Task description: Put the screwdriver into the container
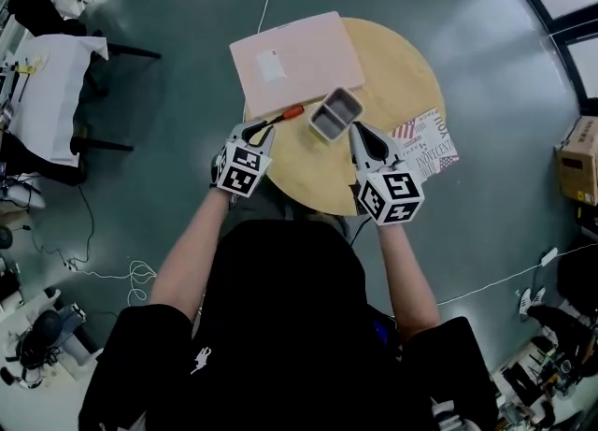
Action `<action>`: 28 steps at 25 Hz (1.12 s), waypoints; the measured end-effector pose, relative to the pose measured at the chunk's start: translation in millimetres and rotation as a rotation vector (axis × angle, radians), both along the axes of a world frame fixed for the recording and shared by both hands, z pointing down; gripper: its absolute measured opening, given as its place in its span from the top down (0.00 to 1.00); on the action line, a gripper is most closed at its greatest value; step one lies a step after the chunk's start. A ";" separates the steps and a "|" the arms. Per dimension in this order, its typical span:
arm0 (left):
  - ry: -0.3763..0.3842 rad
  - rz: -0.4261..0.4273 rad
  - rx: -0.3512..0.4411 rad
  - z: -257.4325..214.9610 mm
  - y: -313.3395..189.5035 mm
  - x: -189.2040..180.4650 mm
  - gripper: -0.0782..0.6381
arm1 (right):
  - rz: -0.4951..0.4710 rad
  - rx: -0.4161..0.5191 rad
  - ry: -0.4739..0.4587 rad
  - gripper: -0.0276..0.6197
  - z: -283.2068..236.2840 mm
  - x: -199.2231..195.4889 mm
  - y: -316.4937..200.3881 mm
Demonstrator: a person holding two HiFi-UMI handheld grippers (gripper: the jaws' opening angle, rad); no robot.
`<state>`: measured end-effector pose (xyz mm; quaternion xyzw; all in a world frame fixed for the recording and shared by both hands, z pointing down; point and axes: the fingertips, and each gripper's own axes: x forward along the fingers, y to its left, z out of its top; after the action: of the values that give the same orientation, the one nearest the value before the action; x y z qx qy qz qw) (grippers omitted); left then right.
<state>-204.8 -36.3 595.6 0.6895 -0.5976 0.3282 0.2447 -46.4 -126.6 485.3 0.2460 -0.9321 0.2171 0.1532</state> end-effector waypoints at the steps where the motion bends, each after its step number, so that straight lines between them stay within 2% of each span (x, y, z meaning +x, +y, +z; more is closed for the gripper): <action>1: 0.001 0.004 -0.010 4.0 -1.1 1.5 0.79 | -0.007 -0.002 0.001 0.95 0.6 -0.8 -0.1; 4: -0.004 0.038 -0.043 17.5 -10.8 8.0 0.70 | -0.009 -0.013 0.012 0.95 6.5 -0.5 -6.6; 8: -0.054 0.138 -0.087 36.8 -29.9 20.2 0.67 | 0.008 -0.037 0.032 0.95 17.0 5.5 -11.4; 13: -0.143 0.221 -0.131 61.0 -51.1 26.6 0.65 | 0.031 -0.065 0.054 0.95 30.9 13.0 -12.5; 23: -0.201 0.249 -0.157 82.9 -63.8 34.9 0.65 | 0.074 -0.098 0.067 0.95 42.5 26.3 -20.8; 28: -0.270 0.275 -0.165 88.1 -69.6 37.2 0.69 | 0.086 -0.102 0.069 0.95 43.6 30.6 -23.7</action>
<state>-167.7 -105.9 683.7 0.6919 -0.4964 0.4957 0.1708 -15.8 -150.3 528.8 0.2851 -0.9026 0.2620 0.1879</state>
